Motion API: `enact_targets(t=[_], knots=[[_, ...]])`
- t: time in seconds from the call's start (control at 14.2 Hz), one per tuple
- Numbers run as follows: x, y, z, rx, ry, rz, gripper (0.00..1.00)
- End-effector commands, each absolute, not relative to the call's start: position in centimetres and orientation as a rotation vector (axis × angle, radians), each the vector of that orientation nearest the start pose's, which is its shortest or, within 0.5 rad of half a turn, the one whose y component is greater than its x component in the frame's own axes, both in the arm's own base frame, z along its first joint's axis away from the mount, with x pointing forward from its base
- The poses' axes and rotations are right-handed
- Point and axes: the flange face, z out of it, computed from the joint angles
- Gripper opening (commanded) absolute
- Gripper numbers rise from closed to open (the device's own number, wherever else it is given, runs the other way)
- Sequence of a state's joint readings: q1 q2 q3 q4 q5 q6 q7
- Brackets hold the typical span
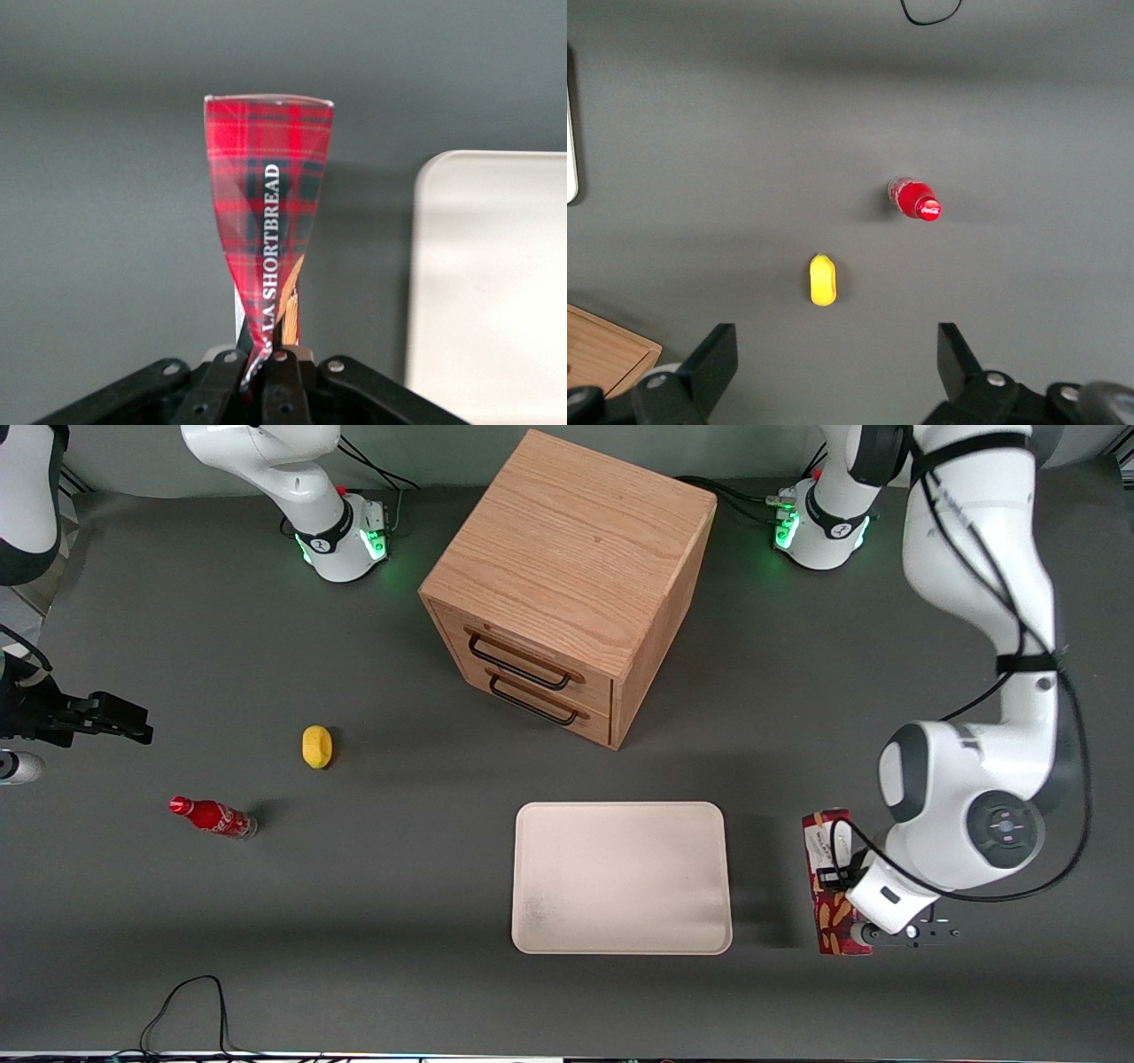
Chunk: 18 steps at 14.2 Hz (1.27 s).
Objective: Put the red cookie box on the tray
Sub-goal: 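Carry the box over the white tray and lower it onto the tray, then open the left gripper to release the box on the tray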
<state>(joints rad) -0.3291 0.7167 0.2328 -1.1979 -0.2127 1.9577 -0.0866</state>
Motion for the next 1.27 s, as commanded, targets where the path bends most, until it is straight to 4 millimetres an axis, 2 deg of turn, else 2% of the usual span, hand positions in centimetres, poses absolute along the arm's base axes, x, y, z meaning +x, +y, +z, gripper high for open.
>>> enact_targets(t=[0.0, 0.07, 0.21, 0.35, 0.42, 0.56, 0.7, 0.85, 0.99, 1.06, 1.13, 1.2], knots=[[73.9, -17.1, 42.5, -3.206, 0.046, -0.132, 0.0], [73.7, -18.9, 42.5, -3.216, 0.014, -0.145, 0.0], [73.2, -24.7, 40.8, -3.258, -0.098, -0.172, 0.0], [72.6, -29.3, 36.9, -3.263, -0.103, -0.191, 0.0], [72.5, -30.3, 34.8, -3.255, -0.094, -0.193, 0.0], [72.3, -31.2, 30.9, -3.246, -0.088, -0.19, 0.0], [71.9, -30.9, 28.1, -3.224, -0.086, -0.228, 0.0], [71.8, -30.8, 26.8, -3.21, -0.077, -0.241, 0.0], [71.8, -30.5, 26.5, -3.206, -0.082, -0.231, 0.0], [71.7, -30.3, 26.1, -3.203, -0.085, -0.22, 0.35], [71.6, -30.1, 26.2, -3.196, -0.076, -0.219, 0.99], [71.7, -30.0, 27.2, -3.194, -0.074, -0.24, 1.0]])
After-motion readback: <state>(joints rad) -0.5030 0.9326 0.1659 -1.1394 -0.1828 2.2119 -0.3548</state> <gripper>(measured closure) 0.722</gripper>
